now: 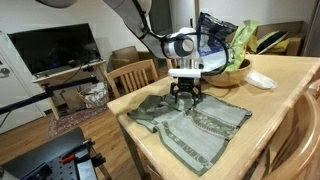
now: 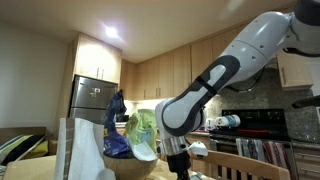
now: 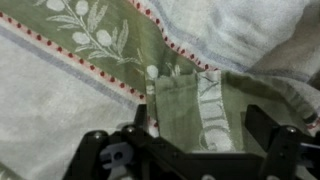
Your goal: Slide the wooden bowl forward then unfold the towel
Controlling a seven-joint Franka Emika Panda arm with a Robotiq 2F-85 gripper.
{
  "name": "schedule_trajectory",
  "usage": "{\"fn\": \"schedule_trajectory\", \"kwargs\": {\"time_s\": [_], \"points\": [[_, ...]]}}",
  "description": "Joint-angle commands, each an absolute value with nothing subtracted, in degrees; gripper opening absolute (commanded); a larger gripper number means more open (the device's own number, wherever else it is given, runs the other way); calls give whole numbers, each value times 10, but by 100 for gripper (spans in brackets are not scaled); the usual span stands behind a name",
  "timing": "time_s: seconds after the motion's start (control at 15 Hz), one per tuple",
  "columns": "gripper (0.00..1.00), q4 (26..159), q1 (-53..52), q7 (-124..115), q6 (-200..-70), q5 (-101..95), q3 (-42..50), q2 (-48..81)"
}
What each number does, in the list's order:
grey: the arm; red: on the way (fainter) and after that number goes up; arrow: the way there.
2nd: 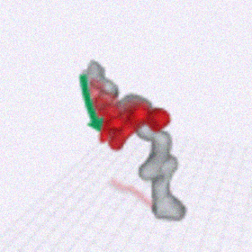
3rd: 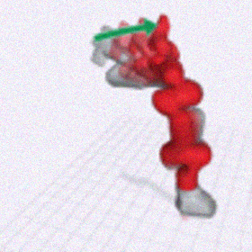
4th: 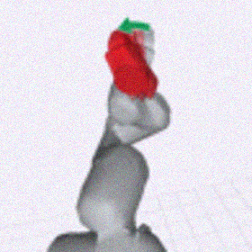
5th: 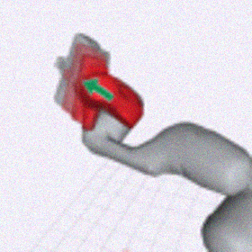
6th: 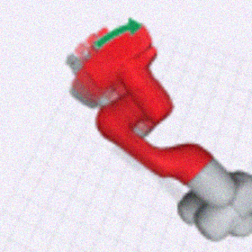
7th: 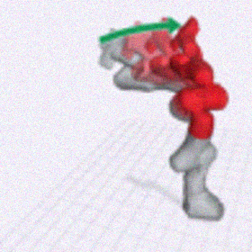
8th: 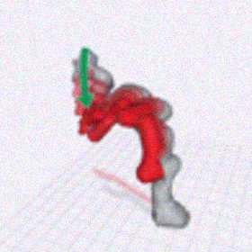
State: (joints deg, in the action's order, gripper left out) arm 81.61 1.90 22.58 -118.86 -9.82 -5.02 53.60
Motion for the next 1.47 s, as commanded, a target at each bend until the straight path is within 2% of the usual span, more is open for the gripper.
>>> {"fn": "schedule_trajectory", "kwargs": {"time_s": [0.0, 1.4], "points": [[100, 807, 17, 245, -1179, -98, -50, 539], [100, 860, 0, 285, -1167, -104, -61, 488]]}}
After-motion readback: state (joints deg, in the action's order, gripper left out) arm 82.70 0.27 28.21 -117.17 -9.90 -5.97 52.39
